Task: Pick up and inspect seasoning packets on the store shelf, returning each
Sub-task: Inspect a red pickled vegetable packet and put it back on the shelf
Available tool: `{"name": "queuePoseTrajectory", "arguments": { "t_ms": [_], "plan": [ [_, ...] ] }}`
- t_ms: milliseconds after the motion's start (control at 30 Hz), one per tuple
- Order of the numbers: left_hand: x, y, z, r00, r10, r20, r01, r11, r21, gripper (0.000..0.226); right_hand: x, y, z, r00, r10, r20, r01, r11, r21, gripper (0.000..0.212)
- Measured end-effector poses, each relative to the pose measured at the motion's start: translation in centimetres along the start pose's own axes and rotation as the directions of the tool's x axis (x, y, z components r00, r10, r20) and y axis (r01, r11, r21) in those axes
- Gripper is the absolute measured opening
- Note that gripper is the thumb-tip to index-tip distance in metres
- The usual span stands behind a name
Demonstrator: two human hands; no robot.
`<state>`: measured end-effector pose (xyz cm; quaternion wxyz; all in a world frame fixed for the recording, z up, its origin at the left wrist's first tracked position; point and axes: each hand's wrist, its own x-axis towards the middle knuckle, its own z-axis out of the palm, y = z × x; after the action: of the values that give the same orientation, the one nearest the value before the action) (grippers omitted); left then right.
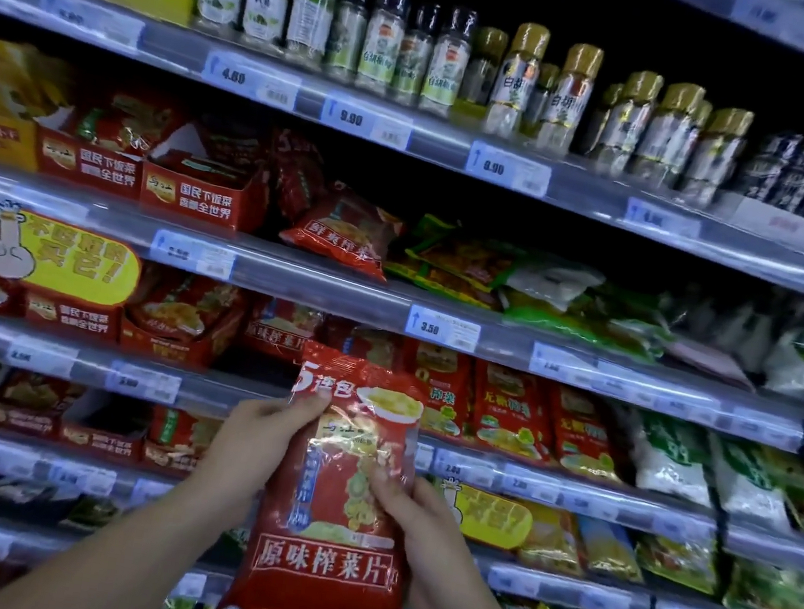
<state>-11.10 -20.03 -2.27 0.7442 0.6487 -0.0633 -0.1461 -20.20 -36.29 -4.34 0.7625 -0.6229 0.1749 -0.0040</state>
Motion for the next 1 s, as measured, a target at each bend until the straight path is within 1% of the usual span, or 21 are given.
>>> {"name": "queuePoseTrajectory", "arguments": {
  "t_ms": [100,167,200,300,400,500,567,633,700,800,900,967,1000],
  "plan": [
    [0.5,0.8,0.0,0.991,0.122,-0.049,-0.12,0.992,0.042,0.019,0.1,0.0,0.0,1.0,0.005,0.026,-0.005,1.0,0.007,0.05],
    [1.0,1.1,-0.4,0.985,0.166,-0.056,-0.161,0.984,0.075,0.013,0.1,0.0,0.0,0.999,0.0,0.039,0.0,1.0,0.008,0.053],
    [1.3,1.2,-0.6,0.983,0.176,-0.057,-0.171,0.981,0.09,0.015,0.1,0.0,-0.1,0.999,-0.002,0.046,0.001,1.0,0.006,0.055],
    [1.7,1.5,-0.8,0.98,0.191,-0.06,-0.182,0.975,0.126,0.03,0.2,-0.1,-0.4,0.999,0.001,0.044,-0.002,1.0,0.006,0.054],
    [2.1,1.8,-0.7,0.977,0.199,-0.08,-0.19,0.976,0.103,0.037,0.5,-0.3,-0.5,0.999,-0.004,0.043,0.004,1.0,0.0,0.054],
    [2.9,2.0,-1.3,0.962,0.247,-0.113,-0.235,0.966,0.111,0.038,0.9,-0.5,0.0,0.998,-0.013,0.059,0.015,1.0,-0.021,0.053],
    [3.5,2.1,-2.2,0.937,0.326,-0.125,-0.297,0.932,0.206,0.038,1.1,-0.6,0.4,0.998,-0.022,0.064,0.024,0.999,-0.04,0.051],
    [4.2,2.4,-3.3,0.912,0.385,-0.143,-0.327,0.892,0.311,0.026,1.3,-0.6,0.7,0.997,-0.033,0.068,0.037,0.998,-0.057,0.051],
    [4.8,2.9,-4.3,0.922,0.361,-0.14,-0.31,0.905,0.292,0.014,1.4,-0.3,0.8,0.997,-0.044,0.066,0.049,0.996,-0.07,0.051],
    [5.3,3.0,-5.4,0.966,0.238,-0.101,-0.215,0.956,0.2,0.004,1.6,0.4,0.9,0.996,-0.049,0.069,0.053,0.997,-0.064,0.036],
    [5.4,2.5,-5.8,0.991,0.092,-0.097,-0.091,0.996,0.015,0.011,2.0,0.7,1.4,0.995,-0.045,0.088,0.05,0.997,-0.063,0.036],
    [5.2,2.1,-6.2,0.99,0.068,-0.12,-0.075,0.995,-0.059,0.016,2.2,0.8,1.5,0.995,-0.037,0.097,0.044,0.997,-0.063,0.04],
    [5.1,2.2,-6.5,0.983,0.092,-0.157,-0.105,0.992,-0.073,0.019,2.4,0.9,1.5,0.995,-0.03,0.1,0.036,0.998,-0.058,0.043]
  ]
}}
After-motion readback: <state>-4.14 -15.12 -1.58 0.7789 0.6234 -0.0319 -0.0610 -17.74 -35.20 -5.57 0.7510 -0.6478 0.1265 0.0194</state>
